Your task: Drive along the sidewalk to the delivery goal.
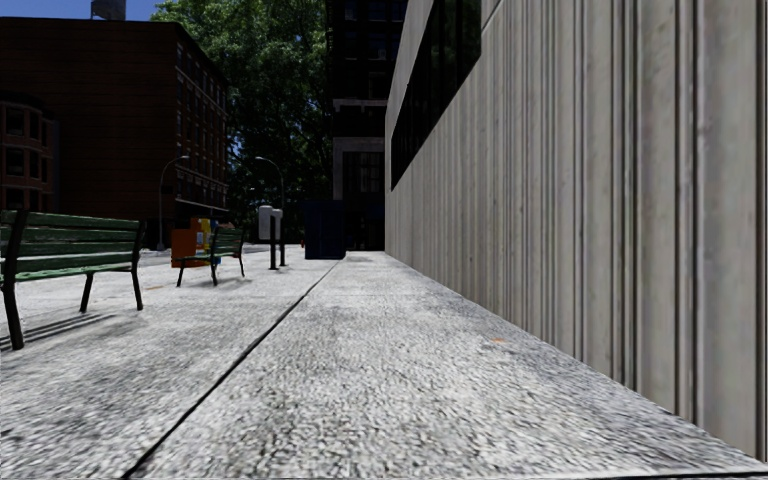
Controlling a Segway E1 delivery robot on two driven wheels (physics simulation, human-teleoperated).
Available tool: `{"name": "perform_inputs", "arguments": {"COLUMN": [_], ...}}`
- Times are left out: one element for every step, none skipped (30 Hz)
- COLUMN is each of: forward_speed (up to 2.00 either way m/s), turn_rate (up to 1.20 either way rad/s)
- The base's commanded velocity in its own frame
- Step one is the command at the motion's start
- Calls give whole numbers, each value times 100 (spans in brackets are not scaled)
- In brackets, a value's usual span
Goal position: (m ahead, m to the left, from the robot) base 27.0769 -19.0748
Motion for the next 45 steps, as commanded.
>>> {"name": "perform_inputs", "arguments": {"forward_speed": [200,200,200,200,200,200,200,200,200,200,200,200,200,200,200,200,200,200,200,200,200,200,200,200,200,200,200,200,200,200,200,200,200,200,200,200,200,200,200,200,200,200,200,200,200], "turn_rate": [13,13,13,12,12,12,12,12,15,19,19,23,25,26,28,28,28,29,29,29,31,31,28,28,0,0,0,0,0,0,0,0,0,0,0,0,0,0,0,0,0,0,0,0,0]}}
